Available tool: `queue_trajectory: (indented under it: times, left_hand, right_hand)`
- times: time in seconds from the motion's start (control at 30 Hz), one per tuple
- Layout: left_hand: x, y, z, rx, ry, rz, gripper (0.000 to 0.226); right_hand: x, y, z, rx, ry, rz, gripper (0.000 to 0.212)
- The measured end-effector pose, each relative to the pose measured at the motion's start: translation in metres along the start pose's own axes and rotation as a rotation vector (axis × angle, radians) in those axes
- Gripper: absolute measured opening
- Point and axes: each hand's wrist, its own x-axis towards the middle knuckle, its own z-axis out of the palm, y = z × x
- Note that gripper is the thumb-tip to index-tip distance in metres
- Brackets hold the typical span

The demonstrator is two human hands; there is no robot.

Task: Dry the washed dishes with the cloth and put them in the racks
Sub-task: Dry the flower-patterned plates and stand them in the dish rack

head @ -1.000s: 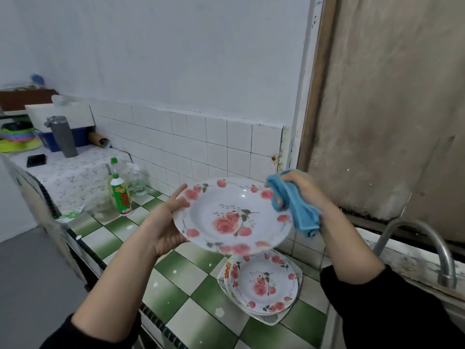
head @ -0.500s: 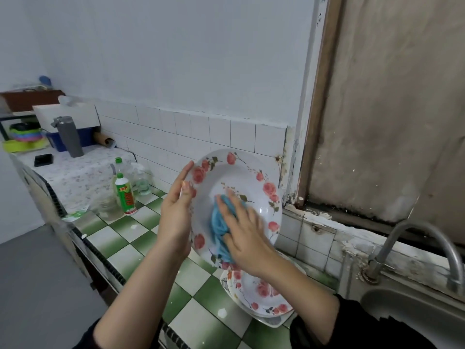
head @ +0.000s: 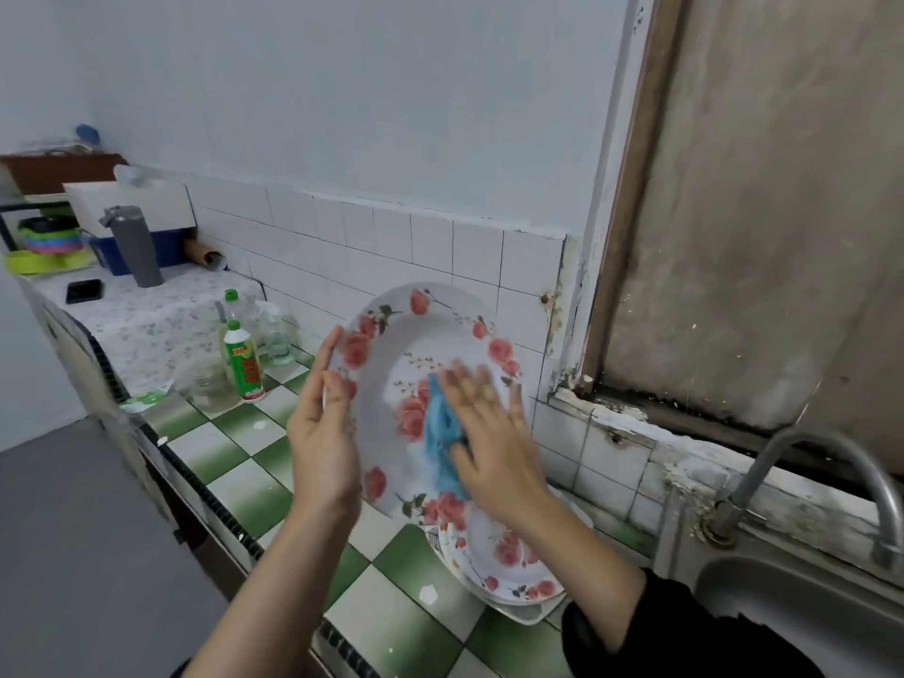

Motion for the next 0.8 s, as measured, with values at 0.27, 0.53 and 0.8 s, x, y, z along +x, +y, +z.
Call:
queue_trajectory:
  times: [0.27, 0.53, 0.8]
  left_hand:
    - [-0.027, -0.011, 0.012, -0.042, -0.158, 0.009, 0.032]
    - [-0.02, -0.003, -0.013, -0.111, -0.054, -0.06, 0.034]
    - [-0.04, 0.001, 0.005, -0.114, -0.082, 0.02, 0.036]
  right_hand:
    - [0.01, -0.048, -0.003, 0.443, 0.234, -0.068, 0.065]
    - [-0.007, 0.025, -0.009, -0.081, 0.256, 0.045, 0.069]
    - [-0.012, -0.046, -0.014, 0.316, 0.191, -0.249, 0.067]
